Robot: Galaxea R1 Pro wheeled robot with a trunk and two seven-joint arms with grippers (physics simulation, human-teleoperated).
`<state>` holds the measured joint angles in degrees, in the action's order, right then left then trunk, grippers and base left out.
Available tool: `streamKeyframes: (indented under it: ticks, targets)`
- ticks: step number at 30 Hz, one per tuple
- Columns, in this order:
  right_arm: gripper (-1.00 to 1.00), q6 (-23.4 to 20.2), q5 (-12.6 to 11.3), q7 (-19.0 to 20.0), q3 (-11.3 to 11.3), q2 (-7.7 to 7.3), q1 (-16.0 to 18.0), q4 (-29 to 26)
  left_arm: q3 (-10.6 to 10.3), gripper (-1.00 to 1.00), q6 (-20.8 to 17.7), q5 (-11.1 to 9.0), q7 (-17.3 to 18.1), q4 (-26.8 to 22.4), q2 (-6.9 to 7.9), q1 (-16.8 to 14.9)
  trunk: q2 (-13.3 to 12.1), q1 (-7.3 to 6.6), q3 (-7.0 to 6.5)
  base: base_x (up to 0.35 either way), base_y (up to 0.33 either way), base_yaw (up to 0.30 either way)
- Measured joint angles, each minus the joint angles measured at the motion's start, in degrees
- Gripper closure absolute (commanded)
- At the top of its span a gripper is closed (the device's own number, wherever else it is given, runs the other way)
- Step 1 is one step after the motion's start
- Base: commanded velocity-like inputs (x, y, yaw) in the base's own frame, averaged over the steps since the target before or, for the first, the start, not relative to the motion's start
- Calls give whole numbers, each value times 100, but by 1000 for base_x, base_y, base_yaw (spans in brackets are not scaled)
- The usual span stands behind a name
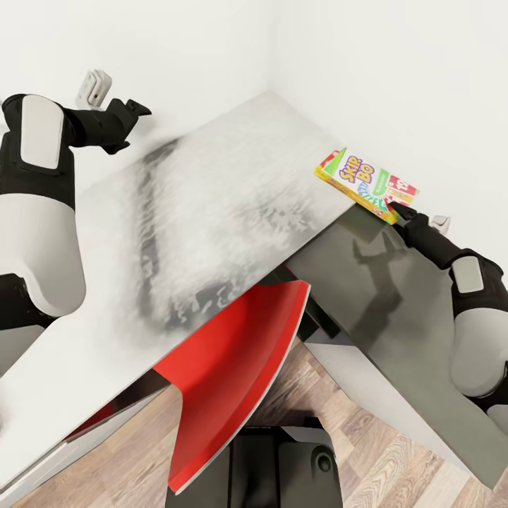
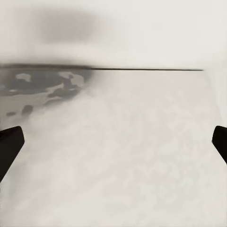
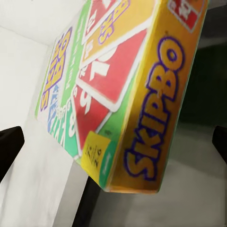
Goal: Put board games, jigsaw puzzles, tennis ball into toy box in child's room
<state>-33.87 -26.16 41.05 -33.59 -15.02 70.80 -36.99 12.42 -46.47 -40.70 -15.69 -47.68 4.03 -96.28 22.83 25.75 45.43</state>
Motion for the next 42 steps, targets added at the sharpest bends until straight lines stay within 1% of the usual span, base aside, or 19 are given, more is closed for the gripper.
streamKeyframes:
  ticks: [13, 21, 42]
  targets:
    - [-100, 0, -10, -6, 0, -56, 7, -3, -7, -100, 0, 0, 0, -9, 1, 35, 0, 0, 0, 0, 0, 3]
    - [-100, 0, -81, -8, 0, -87, 6, -1, -8, -100, 5, 0, 0, -10, 1, 41, 0, 0, 0, 0, 0, 0]
    - [-100, 0, -136, -31, 0, -68, 0, 12, -9, -100, 6, 0, 0, -55, -5, 90, 0, 0, 0, 0, 0, 0]
